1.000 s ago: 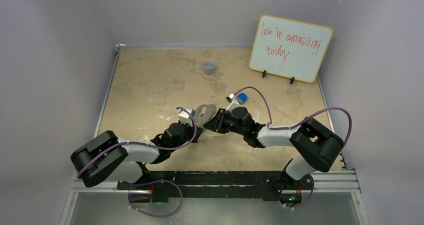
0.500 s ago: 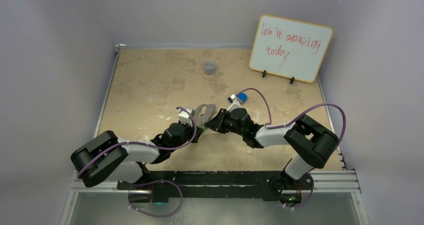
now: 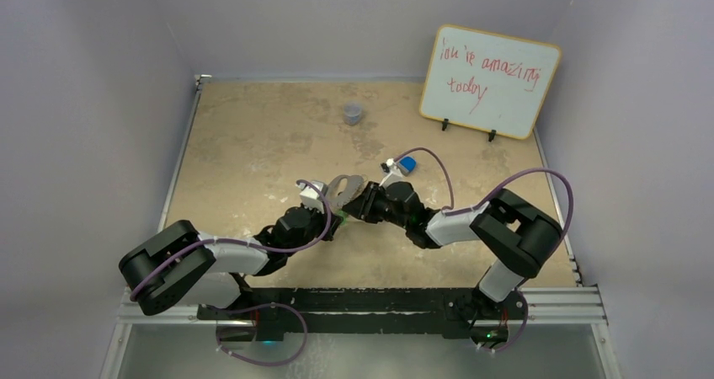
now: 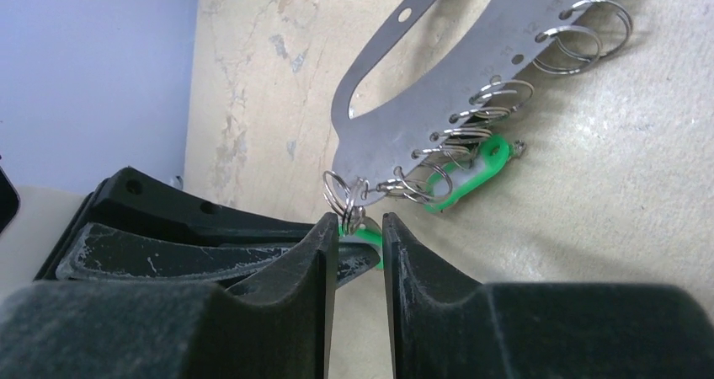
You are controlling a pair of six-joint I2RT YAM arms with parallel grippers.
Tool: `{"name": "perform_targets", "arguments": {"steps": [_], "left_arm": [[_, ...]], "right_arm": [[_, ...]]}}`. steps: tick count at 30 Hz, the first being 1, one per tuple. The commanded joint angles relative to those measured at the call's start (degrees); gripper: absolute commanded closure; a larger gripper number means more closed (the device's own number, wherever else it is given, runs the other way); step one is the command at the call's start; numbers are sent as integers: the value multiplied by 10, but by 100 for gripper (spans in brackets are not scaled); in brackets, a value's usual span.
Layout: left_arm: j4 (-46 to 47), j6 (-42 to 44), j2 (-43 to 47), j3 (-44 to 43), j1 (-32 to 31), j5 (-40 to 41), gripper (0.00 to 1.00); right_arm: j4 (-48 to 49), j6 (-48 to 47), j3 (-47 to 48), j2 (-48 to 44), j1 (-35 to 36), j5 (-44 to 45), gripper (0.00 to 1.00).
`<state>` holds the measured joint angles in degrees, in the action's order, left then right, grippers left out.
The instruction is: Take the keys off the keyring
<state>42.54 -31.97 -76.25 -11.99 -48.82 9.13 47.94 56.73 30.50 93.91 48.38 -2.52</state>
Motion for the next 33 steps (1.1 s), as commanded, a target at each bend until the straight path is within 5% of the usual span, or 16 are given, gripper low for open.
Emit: {"name": "perform_targets", "arguments": {"steps": [1, 7, 13, 23, 33], "left_arm": [[30, -5, 8, -13, -2, -8, 100], [29, -3, 7, -14, -2, -10, 100], [9, 15, 12, -16, -2, 6, 100], [-84, 94, 38, -33, -1, 109, 100], [-75, 148, 26, -56, -1, 143, 100]], "right_arm": [[38, -22, 25, 8, 3, 2, 71], [35, -34, 44, 22, 3, 4, 74], [-23, -35, 48, 10, 3, -15, 100], [-231, -114, 100, -68, -27, -76, 100], [-370, -207, 181, -30, -43, -177, 100]]}}
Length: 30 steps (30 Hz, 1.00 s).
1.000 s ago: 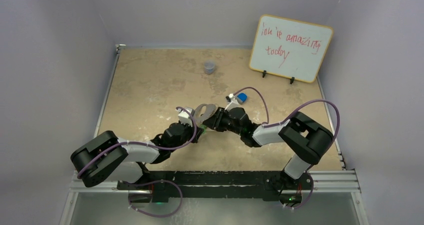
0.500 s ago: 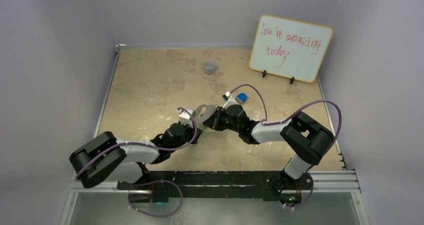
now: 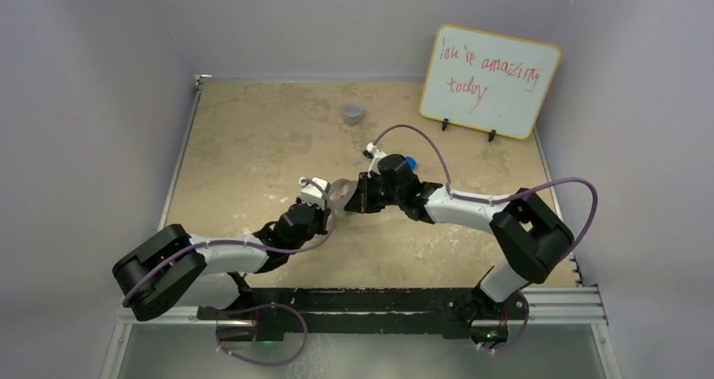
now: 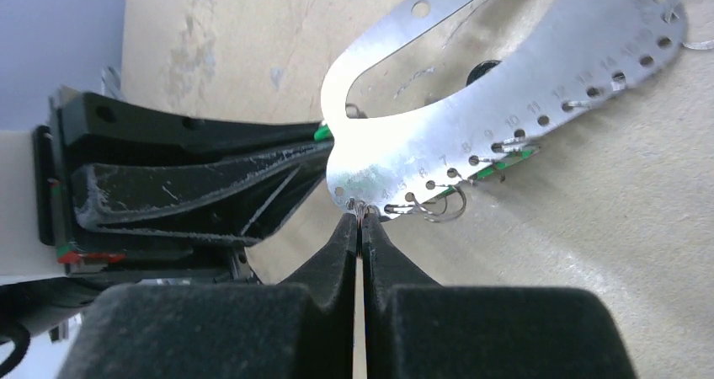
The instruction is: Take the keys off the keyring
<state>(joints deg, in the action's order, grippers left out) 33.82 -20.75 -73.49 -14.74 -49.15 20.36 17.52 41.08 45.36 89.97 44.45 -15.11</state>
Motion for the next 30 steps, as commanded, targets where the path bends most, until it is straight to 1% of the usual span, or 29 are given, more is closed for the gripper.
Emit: {"name": "perform_targets", "arguments": {"steps": [1, 5, 8, 10, 13, 18, 21, 24, 26, 27, 30], "left_arm": [[5, 35, 0, -34, 2, 31, 100], [-33, 6, 17, -40, 2, 4, 100], [-62, -41, 47, -27, 2, -13, 100], [-82, -74, 73, -13, 1, -15, 100], [-135, -132, 118, 13, 2, 9, 100], [-215, -206, 183, 32, 12, 82, 100], [-239, -234, 198, 35, 45, 100, 100], [-247, -246, 195, 37, 107, 64, 100], [-247, -250, 196, 39, 141, 42, 100], [-247, -254, 197, 39, 153, 38, 100], [-242, -267, 200, 38, 188, 36, 100]], "right_arm": [[-61, -48, 26, 5, -8, -41, 100], [-48, -58, 9, -10, -53, -4, 100], [-48, -85, 11, -15, -76, 49, 100], [-42, -97, 12, -14, -88, 61, 100], [-40, -120, 19, -6, -95, 73, 100], [-17, -146, 16, 14, -94, 62, 100], [-4, -141, 10, 32, -93, 32, 100], [7, -137, -4, 39, -94, 7, 96], [7, -138, -14, 35, -94, -2, 91], [0, -139, -18, 31, -94, -9, 86], [-15, -139, -26, 9, -95, -14, 78]]}}
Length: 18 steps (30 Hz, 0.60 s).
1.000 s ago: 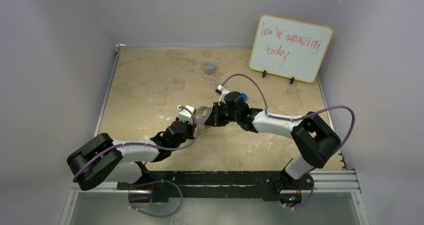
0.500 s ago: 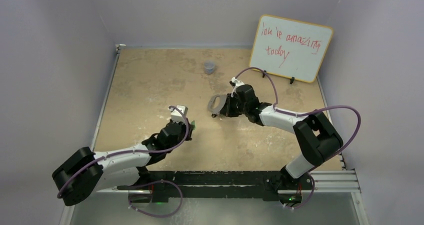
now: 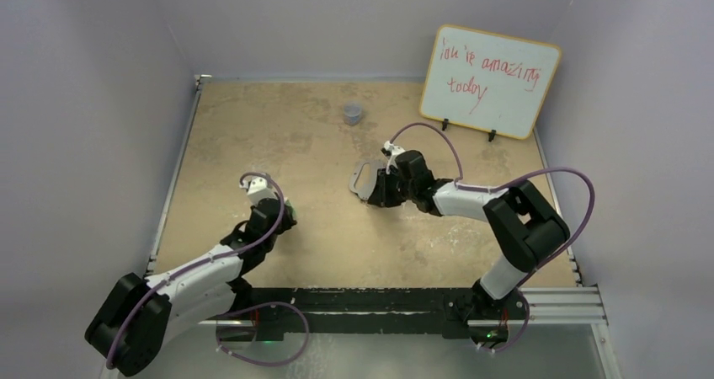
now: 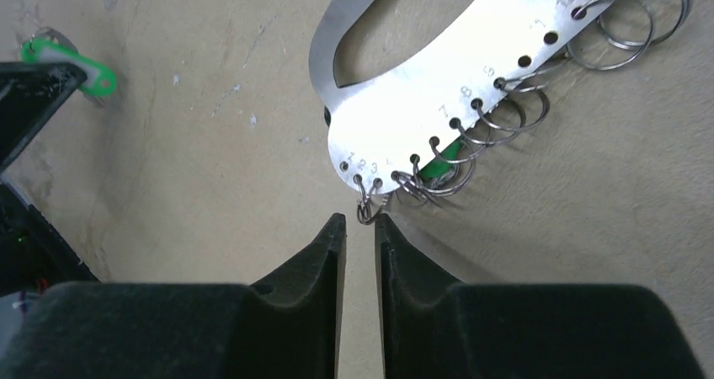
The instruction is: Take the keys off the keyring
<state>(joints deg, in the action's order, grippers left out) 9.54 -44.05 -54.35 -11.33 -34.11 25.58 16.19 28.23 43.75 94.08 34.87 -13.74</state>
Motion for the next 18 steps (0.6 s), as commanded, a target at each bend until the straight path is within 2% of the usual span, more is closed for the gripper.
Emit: {"name": "perform_targets", "arguments": {"steps": [1, 6, 9, 13, 16, 18], "left_arm": [[4, -39, 9, 3, 50, -17, 100], [9, -63, 3, -14, 95, -1, 100], [15, -67, -6, -27, 115, 12, 97], [23, -67, -35, -47, 149, 18, 90], [41, -60, -62, -61, 182, 5, 87], [55, -55, -87, -76, 208, -9, 86]], "right_arm": [[-9, -15, -9, -40, 0, -27, 75], [-68, -37, -1, -109, -12, -5, 57], [-101, -42, -2, -178, -28, 23, 50], [-155, -43, 2, -299, -35, 128, 20], [-193, -49, 10, -376, -36, 196, 10], [-212, -52, 14, -423, -36, 234, 8]]}}
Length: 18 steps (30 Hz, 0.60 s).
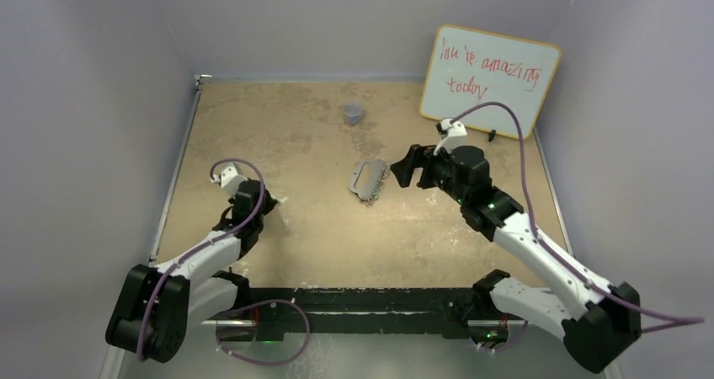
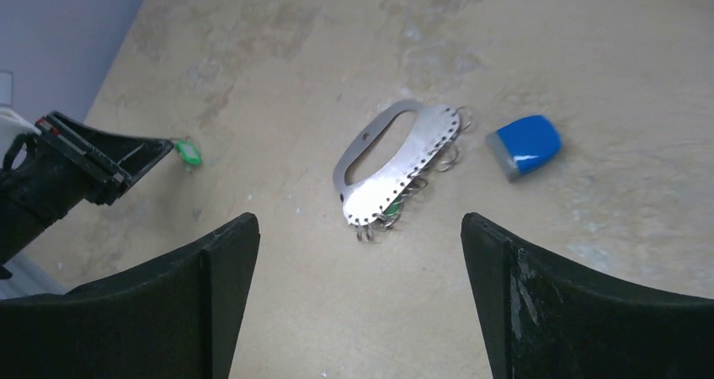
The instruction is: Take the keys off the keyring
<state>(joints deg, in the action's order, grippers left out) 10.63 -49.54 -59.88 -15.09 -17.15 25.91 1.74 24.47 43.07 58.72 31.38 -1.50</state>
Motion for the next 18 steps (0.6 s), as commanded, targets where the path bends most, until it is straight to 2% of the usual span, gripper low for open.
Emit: {"name": "perform_targets", "arguments": {"steps": [1, 5, 10, 13, 18], "left_arm": [[52, 1, -45, -45, 50, -23, 85], [80, 6, -106, -74, 89, -68, 81], [51, 9, -125, -118, 108, -135, 66], [2, 21, -75, -135, 111, -146, 59], [-122, 86, 72, -183, 111, -135, 50]], "right_arm": [[-77, -17, 23, -91, 0, 127, 8], [-113, -21, 30, -167, -1, 199, 5], [-140, -26, 39, -247, 0, 279, 4], [-144, -35, 40, -291, 0, 323, 1], [-132, -42, 28, -370, 0, 391, 1]]}}
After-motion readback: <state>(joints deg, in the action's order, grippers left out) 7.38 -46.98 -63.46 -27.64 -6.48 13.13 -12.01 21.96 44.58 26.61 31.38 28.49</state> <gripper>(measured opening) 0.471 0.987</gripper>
